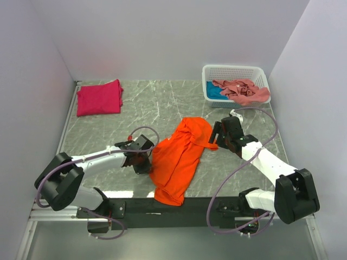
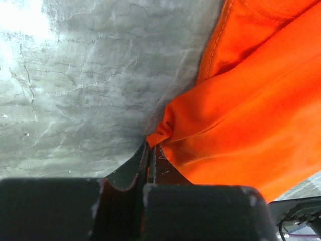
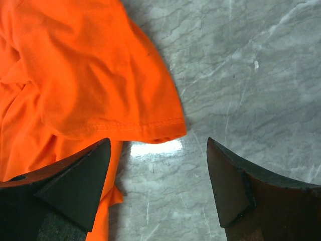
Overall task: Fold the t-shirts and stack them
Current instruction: Flatten the tshirt out
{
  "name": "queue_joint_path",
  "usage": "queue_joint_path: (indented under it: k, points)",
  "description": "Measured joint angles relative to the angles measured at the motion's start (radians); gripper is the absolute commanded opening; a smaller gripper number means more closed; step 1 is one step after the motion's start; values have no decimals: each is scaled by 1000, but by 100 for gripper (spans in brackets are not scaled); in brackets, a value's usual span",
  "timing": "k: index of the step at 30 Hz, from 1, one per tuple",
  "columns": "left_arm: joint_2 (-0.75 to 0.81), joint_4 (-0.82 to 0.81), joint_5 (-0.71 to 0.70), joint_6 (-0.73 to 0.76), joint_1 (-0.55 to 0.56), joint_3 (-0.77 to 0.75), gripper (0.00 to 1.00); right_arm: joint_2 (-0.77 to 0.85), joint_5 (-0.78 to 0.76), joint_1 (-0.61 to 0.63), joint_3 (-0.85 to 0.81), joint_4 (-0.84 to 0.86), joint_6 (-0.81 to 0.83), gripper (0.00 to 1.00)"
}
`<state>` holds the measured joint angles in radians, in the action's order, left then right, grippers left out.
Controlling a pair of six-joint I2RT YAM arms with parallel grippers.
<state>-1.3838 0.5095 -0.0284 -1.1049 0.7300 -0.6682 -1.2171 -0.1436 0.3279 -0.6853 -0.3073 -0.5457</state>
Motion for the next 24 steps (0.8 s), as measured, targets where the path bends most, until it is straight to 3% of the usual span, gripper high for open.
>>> queue_joint_path:
  k: [7,16,21,22,24]
  points:
    - [67,77,-125,-20,19,-3,1,-51,-27,0,0,2,-8,80]
    - [173,214,-361,-57,19,-121,1,-241,1,0,-11,56,-19,56]
    - [181,243,-420,-77,19,-135,1,-275,65,15,-21,121,-51,27]
    - [181,249,-429,-83,19,-135,1,-277,70,27,-19,126,-60,16]
    - [181,262,-445,-90,19,-136,1,-277,85,52,-16,129,-72,5]
